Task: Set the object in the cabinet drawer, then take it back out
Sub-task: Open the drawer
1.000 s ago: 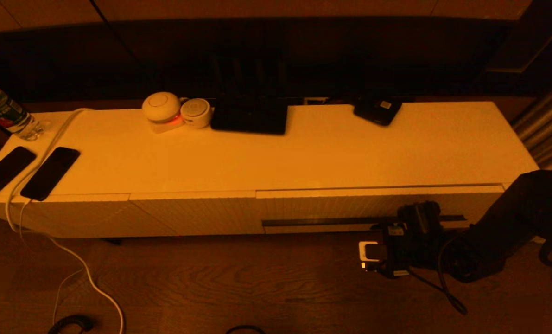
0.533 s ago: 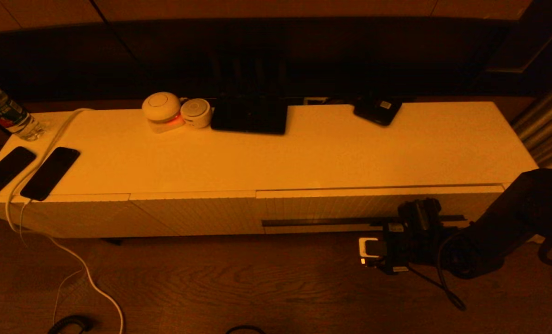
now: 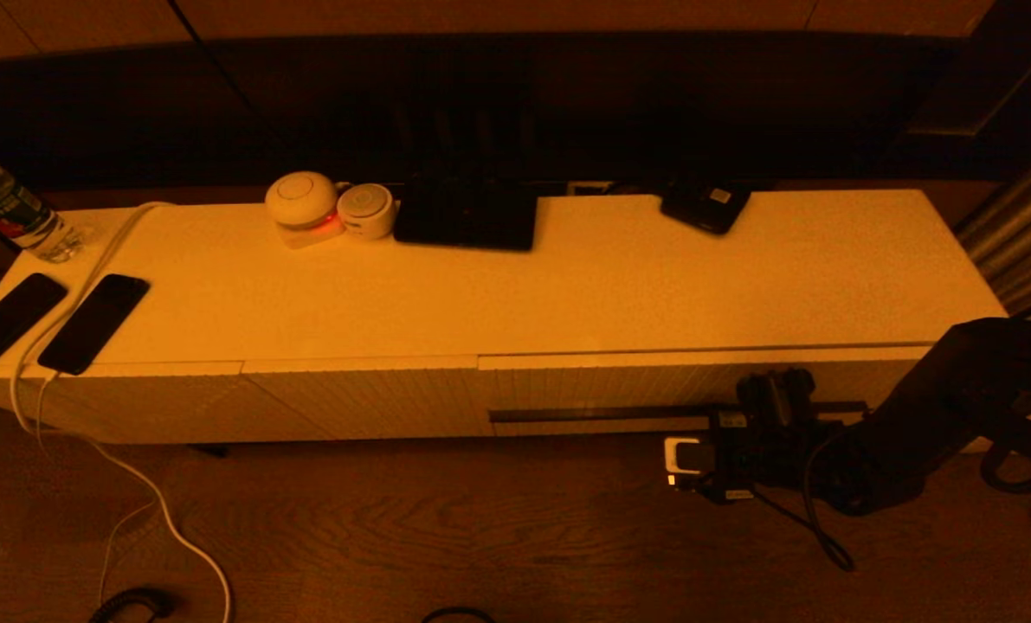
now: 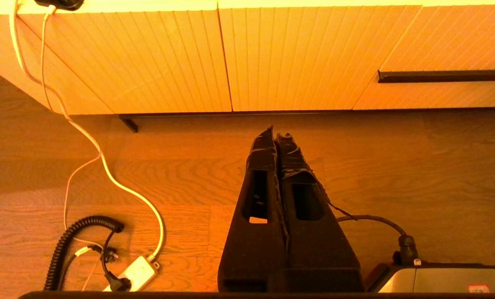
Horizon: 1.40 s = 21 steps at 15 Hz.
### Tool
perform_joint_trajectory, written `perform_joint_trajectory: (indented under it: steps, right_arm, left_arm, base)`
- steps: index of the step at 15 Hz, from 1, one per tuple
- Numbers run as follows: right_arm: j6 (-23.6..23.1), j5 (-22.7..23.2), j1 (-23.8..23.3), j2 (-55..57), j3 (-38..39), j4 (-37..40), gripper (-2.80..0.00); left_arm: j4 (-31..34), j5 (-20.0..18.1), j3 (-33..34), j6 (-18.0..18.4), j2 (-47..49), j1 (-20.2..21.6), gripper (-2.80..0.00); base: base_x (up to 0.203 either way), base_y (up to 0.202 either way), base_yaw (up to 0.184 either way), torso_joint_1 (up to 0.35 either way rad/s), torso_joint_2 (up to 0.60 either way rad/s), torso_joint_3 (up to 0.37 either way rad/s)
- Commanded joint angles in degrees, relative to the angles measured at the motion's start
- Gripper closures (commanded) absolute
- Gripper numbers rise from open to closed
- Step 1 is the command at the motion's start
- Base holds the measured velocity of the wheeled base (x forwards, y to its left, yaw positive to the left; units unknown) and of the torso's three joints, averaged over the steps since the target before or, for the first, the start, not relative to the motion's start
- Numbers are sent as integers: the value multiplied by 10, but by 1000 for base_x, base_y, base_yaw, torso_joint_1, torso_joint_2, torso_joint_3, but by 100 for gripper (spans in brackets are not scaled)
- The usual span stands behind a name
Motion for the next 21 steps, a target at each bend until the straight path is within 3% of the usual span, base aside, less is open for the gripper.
perform_joint_trajectory:
  steps: [1,21]
  right_arm:
    - [-4,0,0,5,-1,-2,-280]
    - [-5,22,-5,-14,3,-2,-280]
  left_arm:
    - [0,0,0,0,0,0,0]
    - [0,0,0,0,0,0,0]
  base:
    - [0,0,0,0,0,0]
    - [0,0,0,0,0,0]
